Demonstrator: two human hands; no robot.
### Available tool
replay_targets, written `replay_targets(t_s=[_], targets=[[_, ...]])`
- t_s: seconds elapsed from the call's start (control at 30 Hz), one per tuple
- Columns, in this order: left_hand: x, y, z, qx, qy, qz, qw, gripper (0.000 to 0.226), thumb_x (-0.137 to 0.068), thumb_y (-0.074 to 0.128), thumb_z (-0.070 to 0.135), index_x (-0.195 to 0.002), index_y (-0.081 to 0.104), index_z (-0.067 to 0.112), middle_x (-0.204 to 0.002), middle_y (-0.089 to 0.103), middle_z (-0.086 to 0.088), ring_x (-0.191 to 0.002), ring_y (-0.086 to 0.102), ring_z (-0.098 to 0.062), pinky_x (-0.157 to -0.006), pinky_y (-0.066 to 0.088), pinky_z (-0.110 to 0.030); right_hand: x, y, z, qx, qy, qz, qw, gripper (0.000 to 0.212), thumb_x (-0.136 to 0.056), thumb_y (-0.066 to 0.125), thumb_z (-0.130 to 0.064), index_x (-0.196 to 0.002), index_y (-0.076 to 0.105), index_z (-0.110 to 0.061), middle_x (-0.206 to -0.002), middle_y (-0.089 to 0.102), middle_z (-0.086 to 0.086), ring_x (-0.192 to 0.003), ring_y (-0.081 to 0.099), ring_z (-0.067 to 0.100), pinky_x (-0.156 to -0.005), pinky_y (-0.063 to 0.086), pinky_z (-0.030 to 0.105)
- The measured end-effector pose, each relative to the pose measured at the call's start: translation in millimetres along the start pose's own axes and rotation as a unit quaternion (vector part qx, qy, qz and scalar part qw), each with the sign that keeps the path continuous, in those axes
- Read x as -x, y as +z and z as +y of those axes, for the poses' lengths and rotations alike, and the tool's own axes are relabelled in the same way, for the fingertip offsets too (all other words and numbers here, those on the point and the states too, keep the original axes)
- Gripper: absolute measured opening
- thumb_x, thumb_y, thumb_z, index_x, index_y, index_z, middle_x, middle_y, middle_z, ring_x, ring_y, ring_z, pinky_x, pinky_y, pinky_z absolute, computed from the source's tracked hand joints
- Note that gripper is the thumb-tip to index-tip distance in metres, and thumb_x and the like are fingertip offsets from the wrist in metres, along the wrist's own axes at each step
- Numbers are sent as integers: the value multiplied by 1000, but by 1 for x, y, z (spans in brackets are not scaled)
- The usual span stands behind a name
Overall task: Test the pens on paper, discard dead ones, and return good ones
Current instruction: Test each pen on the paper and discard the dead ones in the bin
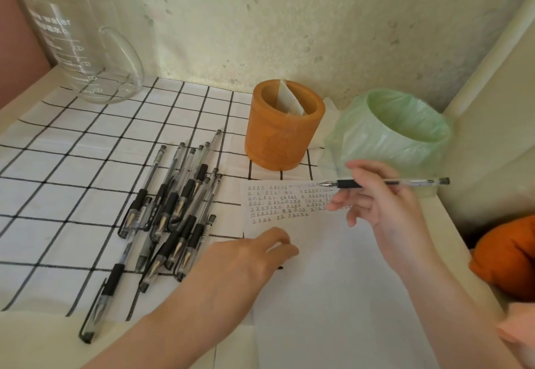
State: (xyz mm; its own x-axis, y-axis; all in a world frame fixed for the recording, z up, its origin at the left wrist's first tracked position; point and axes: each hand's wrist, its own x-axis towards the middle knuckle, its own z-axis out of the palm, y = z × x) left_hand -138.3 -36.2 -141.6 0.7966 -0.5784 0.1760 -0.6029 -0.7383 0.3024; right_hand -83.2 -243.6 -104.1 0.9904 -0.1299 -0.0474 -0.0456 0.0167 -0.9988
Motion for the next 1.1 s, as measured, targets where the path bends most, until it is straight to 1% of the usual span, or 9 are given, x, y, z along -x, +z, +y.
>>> replay_targets(t_s=[0.07, 0.13, 0.23, 0.33, 0.47, 0.6, 0.77, 0.97, 1.1], targets=[[-1, -6, 3, -25, 15, 16, 999, 78, -31, 68, -7, -100, 69, 28, -111, 67, 8, -41, 56, -5, -33, 30, -15, -3, 4, 9, 16, 23, -15, 999, 20, -95, 48, -11, -100, 66, -7, -75, 72, 18, -69, 71, 31, -40, 41, 26], [-1, -7, 3, -73, 29, 19, 997, 81, -30, 55, -8, -100, 71, 29, -119, 65, 7, -34, 51, -6, -34, 21, -13, -6, 7, 18, 51, 30, -6, 998, 21, -93, 53, -17, -90, 70, -4, -77, 73, 19, -68, 71, 28, -39, 37, 24], [2, -1, 1, -96, 44, 0, 994, 78, -27, 65, -6, -96, 72, 29, -120, 64, 9, -24, 41, -9, -37, 13, -12, -9, 9, 28, 104, 5, 35, 994, 33, -87, 66, -29, -75, 66, 2, -55, 64, 10, -45, 57, 16, -37, 33, 19], [6, 1, -1, -98, 42, -20, 994, 81, -21, 79, 0, -96, 73, 31, -115, 66, 13, -24, 40, -7, -39, 11, -11, -12, 9, 33, 105, -18, 66, 992, 35, -83, 70, -29, -65, 60, -1, -44, 51, 4, -38, 44, 11, -40, 36, 17], [6, 4, -2, -93, 39, -33, 994, 85, -17, 85, 9, -98, 73, 33, -115, 66, 15, -26, 43, -4, -41, 9, -12, -13, 14, 42, 110, -39, 61, 991, 36, -80, 75, -26, -65, 54, 0, -45, 51, 6, -41, 43, 15, -46, 38, 20], [8, 7, -4, -87, 34, -38, 995, 90, -14, 85, 8, -100, 72, 33, -117, 65, 15, -27, 45, -5, -42, 11, -11, -15, 19, 50, 153, -88, 103, 979, 47, -83, 72, -21, -55, 43, 2, -49, 39, 7, -48, 34, 12, -49, 30, 21], [9, 9, -5, -80, 34, -37, 996, 92, -16, 84, 7, -102, 70, 33, -120, 63, 14, -29, 47, -3, -39, 13, -12, -15, 19, 54, 173, -99, 130, 971, 38, -83, 62, -5, -53, 40, -2, -49, 35, 4, -48, 29, 10, -47, 26, 21], [7, 11, -6, -69, 27, -28, 997, 89, -16, 86, 7, -99, 71, 36, -118, 64, 17, -29, 48, -3, -36, 15, -10, -15, 19, 55, 178, -108, 126, 970, 38, -82, 62, -3, -54, 37, 1, -51, 32, 6, -49, 27, 9, -46, 24, 20], [7, 10, -5, -67, 22, -27, 997, 91, -13, 86, 9, -98, 71, 38, -117, 63, 20, -32, 49, 2, -39, 12, -12, -16, 19, 56, 180, -114, 120, 970, 38, -82, 62, -3, -53, 38, -6, -50, 31, 4, -49, 26, 9, -47, 24, 21]])
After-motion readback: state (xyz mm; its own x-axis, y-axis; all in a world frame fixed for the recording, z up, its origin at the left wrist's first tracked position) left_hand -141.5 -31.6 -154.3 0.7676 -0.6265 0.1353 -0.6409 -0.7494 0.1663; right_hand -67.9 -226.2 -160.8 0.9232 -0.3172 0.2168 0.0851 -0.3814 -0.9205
